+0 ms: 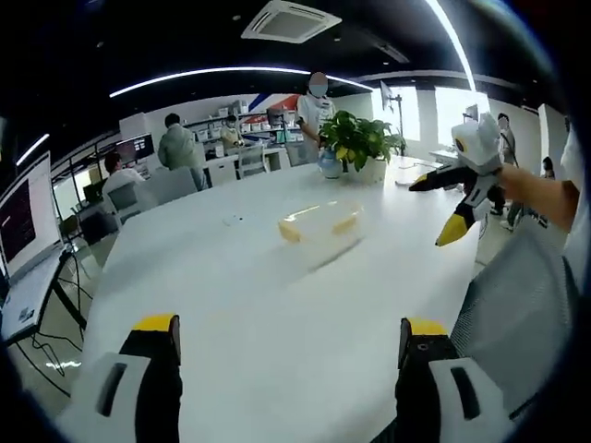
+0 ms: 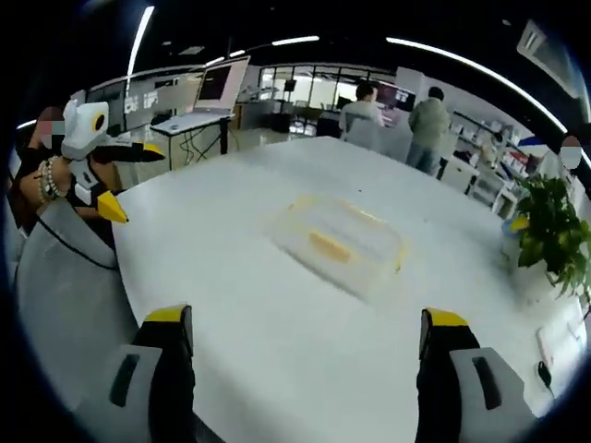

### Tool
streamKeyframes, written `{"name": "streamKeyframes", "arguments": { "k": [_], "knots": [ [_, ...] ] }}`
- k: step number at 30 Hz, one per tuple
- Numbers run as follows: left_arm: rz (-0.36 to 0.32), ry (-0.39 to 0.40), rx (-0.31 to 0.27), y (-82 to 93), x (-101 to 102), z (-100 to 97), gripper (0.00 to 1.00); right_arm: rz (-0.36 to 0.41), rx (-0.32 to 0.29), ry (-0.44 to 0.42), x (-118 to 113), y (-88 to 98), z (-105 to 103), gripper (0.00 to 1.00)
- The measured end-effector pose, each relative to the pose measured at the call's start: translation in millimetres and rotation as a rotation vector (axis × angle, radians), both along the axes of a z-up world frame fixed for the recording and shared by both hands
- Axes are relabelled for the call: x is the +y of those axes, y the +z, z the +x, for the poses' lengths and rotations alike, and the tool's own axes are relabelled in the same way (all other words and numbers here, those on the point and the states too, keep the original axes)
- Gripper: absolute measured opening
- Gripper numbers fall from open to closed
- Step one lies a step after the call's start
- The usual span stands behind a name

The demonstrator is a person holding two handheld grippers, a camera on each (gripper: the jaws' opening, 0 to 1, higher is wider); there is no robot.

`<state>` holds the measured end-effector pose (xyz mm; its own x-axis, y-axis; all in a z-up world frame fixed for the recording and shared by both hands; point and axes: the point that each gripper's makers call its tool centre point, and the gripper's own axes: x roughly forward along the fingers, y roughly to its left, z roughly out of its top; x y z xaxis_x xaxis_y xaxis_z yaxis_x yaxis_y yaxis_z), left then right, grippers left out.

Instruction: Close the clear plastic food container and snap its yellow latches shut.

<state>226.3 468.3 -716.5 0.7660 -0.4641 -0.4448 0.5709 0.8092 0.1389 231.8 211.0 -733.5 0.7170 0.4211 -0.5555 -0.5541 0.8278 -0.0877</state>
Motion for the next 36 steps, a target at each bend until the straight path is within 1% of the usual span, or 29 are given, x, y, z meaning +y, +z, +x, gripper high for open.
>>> {"name": "streamKeyframes", "arguments": {
  "k": [2, 4, 6, 7, 9, 10, 13, 14, 16, 18, 20, 23, 25, 28, 30, 34, 36],
  "knots": [
    [0.003, 0.002, 0.000, -0.9, 1.5, 1.0, 0.96, 0.027, 0.013, -0.031, 0.3, -3.9, -3.4, 1.00],
    [-0.019, 0.011, 0.008, -2.6, 3.4, 3.8, 0.96, 0.035, 0.002, -0.045, -0.4, -6.7, -4.4, 1.00],
    [-0.022, 0.021, 0.009, -5.2, 4.3, 5.3, 0.96, 0.040, 0.005, -0.062, -2.4, -10.5, -5.3, 1.00],
    [-0.021, 0.023, 0.006, -6.9, 4.3, 5.7, 0.96, 0.046, 0.020, -0.077, -4.3, -14.3, -6.5, 1.00],
    [0.013, 0.026, 0.024, -14.8, 7.0, 5.9, 0.96, 0.042, 0.039, -0.100, -8.7, -17.7, -6.9, 0.99],
    [0.024, 0.022, 0.022, -16.3, 7.8, 6.0, 0.95, 0.043, 0.036, -0.100, -8.8, -17.1, -6.7, 0.99],
    [0.006, 0.014, 0.039, -18.1, 5.8, 4.7, 0.96, 0.051, 0.012, -0.122, -11.0, -14.0, -3.3, 0.99],
    [-0.001, 0.012, 0.040, -17.9, 4.6, 4.6, 0.96, 0.050, 0.012, -0.123, -11.2, -14.7, -3.1, 0.99],
    [0.006, 0.005, 0.038, -19.5, 3.5, 5.0, 0.96, 0.035, 0.030, -0.135, -13.7, -21.3, -3.0, 0.99],
    [0.007, 0.002, 0.046, -22.3, 3.5, 5.4, 0.96, 0.023, 0.037, -0.137, -14.4, -24.5, -2.5, 0.98],
    [0.006, 0.002, 0.059, -25.0, 3.5, 5.1, 0.98, 0.030, 0.036, -0.131, -12.7, -24.3, -2.3, 0.99],
    [0.007, 0.003, 0.047, -23.7, 4.2, 6.7, 0.98, 0.026, 0.048, -0.125, -9.8, -26.8, -3.7, 0.99],
    [-0.002, -0.001, 0.060, -26.1, 2.9, 6.2, 0.98, 0.023, 0.043, -0.123, -9.2, -26.5, -3.1, 0.99],
    [0.017, -0.017, 0.064, -29.4, 1.4, 4.9, 0.98, 0.019, 0.054, -0.122, -8.5, -28.4, -3.9, 0.99],
    [0.019, -0.021, 0.067, -30.2, 1.2, 4.7, 0.98, 0.025, 0.047, -0.120, -7.4, -27.0, -3.8, 0.99],
    [0.012, -0.026, 0.092, -35.0, 0.5, 4.5, 0.99, 0.031, 0.055, -0.125, -7.1, -28.3, -3.0, 0.99],
    [0.011, -0.037, 0.106, -37.5, -2.1, 3.1, 0.99, 0.019, 0.069, -0.119, -6.6, -32.4, -3.8, 0.99]
  ]
}}
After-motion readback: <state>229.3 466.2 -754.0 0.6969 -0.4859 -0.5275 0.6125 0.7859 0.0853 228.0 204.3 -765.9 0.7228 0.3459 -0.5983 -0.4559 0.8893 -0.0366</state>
